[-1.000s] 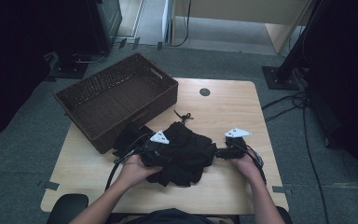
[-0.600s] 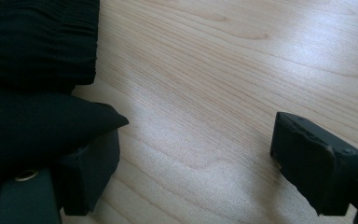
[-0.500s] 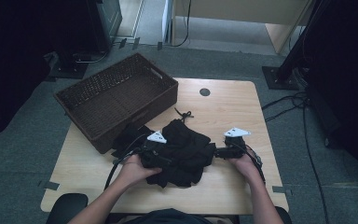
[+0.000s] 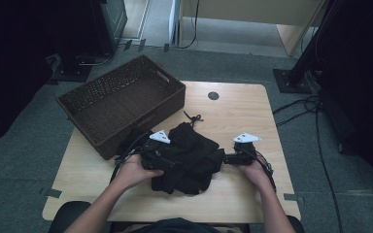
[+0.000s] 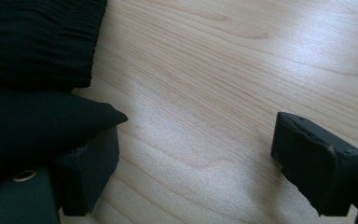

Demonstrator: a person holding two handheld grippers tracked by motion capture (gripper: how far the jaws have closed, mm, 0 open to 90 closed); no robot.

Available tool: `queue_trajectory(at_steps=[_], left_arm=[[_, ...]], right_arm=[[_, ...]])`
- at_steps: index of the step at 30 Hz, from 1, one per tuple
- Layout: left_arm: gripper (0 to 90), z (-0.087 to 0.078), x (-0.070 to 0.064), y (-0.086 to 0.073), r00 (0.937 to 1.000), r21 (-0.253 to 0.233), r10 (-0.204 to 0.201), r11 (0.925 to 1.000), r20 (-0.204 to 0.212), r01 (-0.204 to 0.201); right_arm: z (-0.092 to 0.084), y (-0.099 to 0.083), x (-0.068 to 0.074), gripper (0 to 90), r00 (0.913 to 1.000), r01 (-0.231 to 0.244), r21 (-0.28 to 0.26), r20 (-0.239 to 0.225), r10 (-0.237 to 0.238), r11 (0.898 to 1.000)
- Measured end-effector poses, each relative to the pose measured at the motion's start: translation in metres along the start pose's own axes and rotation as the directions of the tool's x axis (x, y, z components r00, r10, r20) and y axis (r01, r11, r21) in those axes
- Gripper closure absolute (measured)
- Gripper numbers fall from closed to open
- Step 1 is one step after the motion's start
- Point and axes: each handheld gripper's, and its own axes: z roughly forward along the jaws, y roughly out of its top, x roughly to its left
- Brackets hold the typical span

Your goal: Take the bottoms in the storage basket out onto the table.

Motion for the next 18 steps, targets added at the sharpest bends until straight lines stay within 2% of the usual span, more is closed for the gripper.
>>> queue_trajectory(at_steps=[3,4,7,8,11,13,18], left_arm=[[29.5,-0.004,0.001,0.002,1.0000,-0.004,0.002,1.0000,0.000,-0.002],[29.7,-0.008,0.004,0.004,0.9998,-0.013,-0.008,0.9999,0.020,0.009],[29.9,-0.011,0.007,0.005,0.9992,-0.001,-0.022,0.9998,0.034,0.022],[30.1,-0.013,0.006,0.007,0.9996,0.007,0.000,1.0000,0.029,0.000],[30.6,-0.018,0.006,0.008,0.9996,0.001,0.011,0.9999,0.025,-0.011],[32.0,-0.027,0.009,0.012,0.9997,-0.011,0.024,0.9996,0.004,-0.024],[33.0,-0.042,0.019,0.023,0.9997,-0.038,0.022,0.9990,-0.013,-0.022]], right_arm=[[0.000,0.000,0.000,14.9,1.0000,0.000,0.000,0.000,0.000,1.000],[0.000,0.000,0.000,14.9,1.0000,0.000,0.000,0.000,0.000,1.000],[0.000,0.000,0.000,14.9,1.0000,0.000,-0.001,0.000,0.000,1.000],[0.000,0.000,0.000,14.9,1.0000,0.000,-0.001,0.000,0.000,1.000],[0.000,0.000,0.000,14.8,1.0000,-0.001,-0.002,0.001,0.001,1.000],[0.000,0.000,0.000,14.8,1.0000,0.002,-0.001,0.001,-0.002,1.000],[0.000,0.000,0.001,14.8,1.0000,0.000,-0.001,0.003,0.000,1.000]])
